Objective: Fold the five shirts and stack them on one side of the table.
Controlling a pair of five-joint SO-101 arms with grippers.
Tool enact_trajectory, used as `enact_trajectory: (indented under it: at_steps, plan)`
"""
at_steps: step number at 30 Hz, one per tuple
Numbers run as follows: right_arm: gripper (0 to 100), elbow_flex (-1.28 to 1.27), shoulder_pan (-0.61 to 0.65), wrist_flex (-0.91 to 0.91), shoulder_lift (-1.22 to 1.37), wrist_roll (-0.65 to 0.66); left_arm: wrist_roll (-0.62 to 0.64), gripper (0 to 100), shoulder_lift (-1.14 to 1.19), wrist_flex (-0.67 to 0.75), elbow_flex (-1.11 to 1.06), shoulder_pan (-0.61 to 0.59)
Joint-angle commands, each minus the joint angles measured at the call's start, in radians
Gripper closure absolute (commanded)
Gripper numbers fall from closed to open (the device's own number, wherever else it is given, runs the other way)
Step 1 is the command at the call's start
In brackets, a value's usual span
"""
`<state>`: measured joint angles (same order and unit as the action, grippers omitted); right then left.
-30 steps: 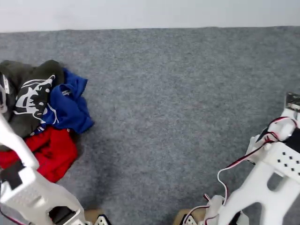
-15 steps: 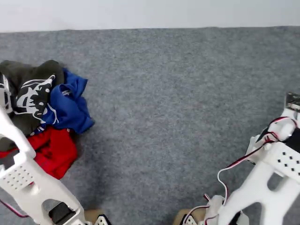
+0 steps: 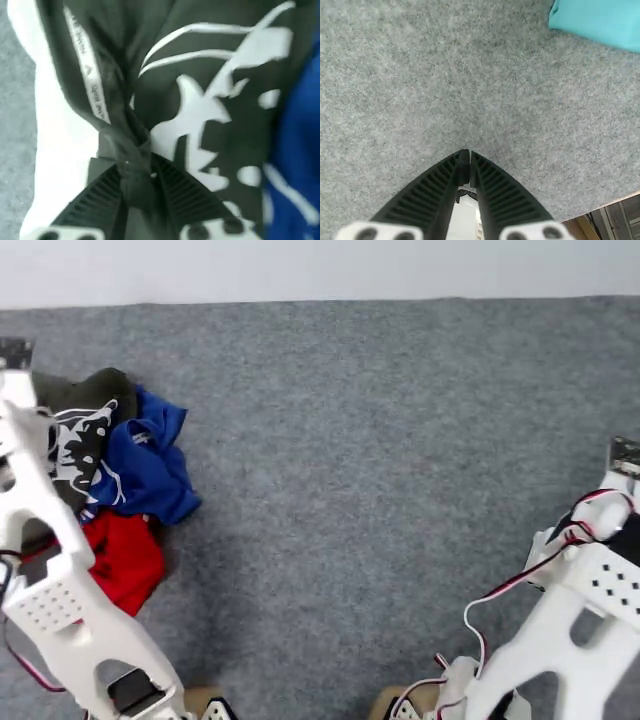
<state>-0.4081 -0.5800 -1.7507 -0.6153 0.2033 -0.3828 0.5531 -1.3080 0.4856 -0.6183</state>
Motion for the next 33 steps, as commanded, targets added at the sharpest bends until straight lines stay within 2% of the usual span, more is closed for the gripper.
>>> enact_trajectory:
  at_steps: [1,4,8,14,26,33]
  plan:
    - [99.0,0.006,0.013,-0.039,-0.031,-0.009,0.008,100,-0.17,-0.077,0.102,0.072]
    - [99.0,0.006,0.013,-0.039,-0.031,-0.009,0.095,100,-0.25,-0.141,0.163,0.15]
    - [99.0,0.006,0.013,-0.039,-0.031,-0.009,0.192,100,-0.336,-0.224,0.231,0.313]
    - [99.0,0.006,0.013,-0.039,-0.031,-0.009,0.226,100,-0.362,-0.282,0.232,0.628]
    - [99.0,0.006,0.01,-0.041,-0.031,-0.006,0.247,100,-0.146,-0.15,0.173,1.105]
    - [99.0,0.006,0.01,-0.041,-0.031,-0.005,0.244,100,-0.049,-0.114,0.189,1.252]
